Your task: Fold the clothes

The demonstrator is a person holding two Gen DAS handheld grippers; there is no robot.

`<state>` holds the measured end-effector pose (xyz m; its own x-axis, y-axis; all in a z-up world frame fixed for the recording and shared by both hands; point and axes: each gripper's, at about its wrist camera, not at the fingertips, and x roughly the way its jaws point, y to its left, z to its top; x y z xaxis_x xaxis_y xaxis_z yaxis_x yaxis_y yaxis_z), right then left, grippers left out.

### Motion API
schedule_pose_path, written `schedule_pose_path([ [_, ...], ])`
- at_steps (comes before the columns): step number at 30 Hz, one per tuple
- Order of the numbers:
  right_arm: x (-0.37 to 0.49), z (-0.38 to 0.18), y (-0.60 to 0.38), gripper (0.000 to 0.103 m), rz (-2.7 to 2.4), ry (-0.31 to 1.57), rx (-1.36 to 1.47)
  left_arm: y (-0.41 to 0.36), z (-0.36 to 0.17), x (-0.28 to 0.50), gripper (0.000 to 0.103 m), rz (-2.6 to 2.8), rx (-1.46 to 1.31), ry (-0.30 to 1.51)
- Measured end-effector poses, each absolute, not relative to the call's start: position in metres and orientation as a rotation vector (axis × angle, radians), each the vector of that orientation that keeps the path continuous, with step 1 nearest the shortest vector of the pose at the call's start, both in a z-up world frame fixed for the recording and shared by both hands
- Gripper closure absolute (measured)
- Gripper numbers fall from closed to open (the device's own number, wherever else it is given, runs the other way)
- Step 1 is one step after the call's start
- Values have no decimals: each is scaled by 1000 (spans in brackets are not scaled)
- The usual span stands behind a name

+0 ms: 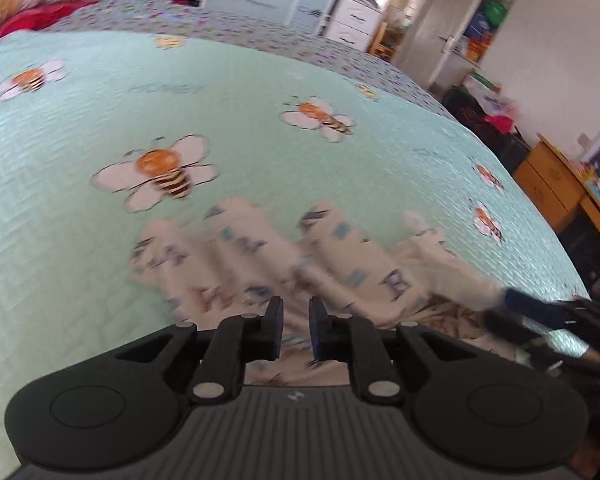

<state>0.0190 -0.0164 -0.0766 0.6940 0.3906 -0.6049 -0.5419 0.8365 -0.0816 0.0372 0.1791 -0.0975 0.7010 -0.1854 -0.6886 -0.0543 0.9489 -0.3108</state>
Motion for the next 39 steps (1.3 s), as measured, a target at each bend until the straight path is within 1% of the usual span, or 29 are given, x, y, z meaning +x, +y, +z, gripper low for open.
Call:
schedule_pose_path([
  [2,26,-86,13,69,590,634,-286,169,-113,60,84,-62,-274,867],
  [3,34,-98,17,70,583,681,-315,170,-125,67,82,-38,-261,904],
  [4,40,-106,11,70,554,706,-340,175,-136,68,82,-28,-274,927],
  [6,50,-115,-22,69,496,742,-325,196,-145,58,87,-56,-362,904],
  [7,53,-115,-47,69,474,760,-280,205,-146,52,94,-50,-388,898],
  [8,55,-114,-71,73,452,779,-234,211,-145,45,100,-37,-392,898],
  [9,58,-113,-96,84,430,797,-189,217,-145,39,100,-41,-402,893],
  [11,53,-113,-130,86,428,824,-137,227,-143,27,100,6,-401,892],
  [15,24,-101,-125,85,422,781,-176,229,-125,12,100,86,-358,870],
  [16,18,-93,-118,83,429,755,-172,226,-117,8,100,94,-341,854],
  [19,1,-64,-97,74,520,643,-132,207,-94,3,94,-10,-334,785],
  [20,1,-58,-86,67,561,618,-134,197,-89,4,93,-51,-317,770],
  [21,2,-54,-73,58,604,599,-145,185,-86,9,89,-77,-280,763],
  [22,7,-55,-56,55,648,604,-178,175,-90,18,86,-83,-246,770],
  [23,14,-62,-42,53,673,624,-212,167,-96,27,80,-81,-220,786],
  [25,40,-81,-15,55,690,678,-279,164,-115,41,80,-42,-231,845],
  [27,67,-98,10,65,696,720,-341,171,-132,45,80,6,-274,889],
  [29,111,-96,13,63,610,706,-308,178,-140,40,80,13,-299,879],
  [33,181,-76,-14,63,346,684,-158,182,-138,31,81,13,-283,871],
  [34,181,-69,-26,63,326,682,-109,183,-137,29,81,12,-282,871],
  [37,146,-54,-50,60,402,650,-34,182,-137,24,81,7,-291,859],
  [39,109,-55,-47,55,500,643,-58,181,-139,21,80,3,-294,846],
])
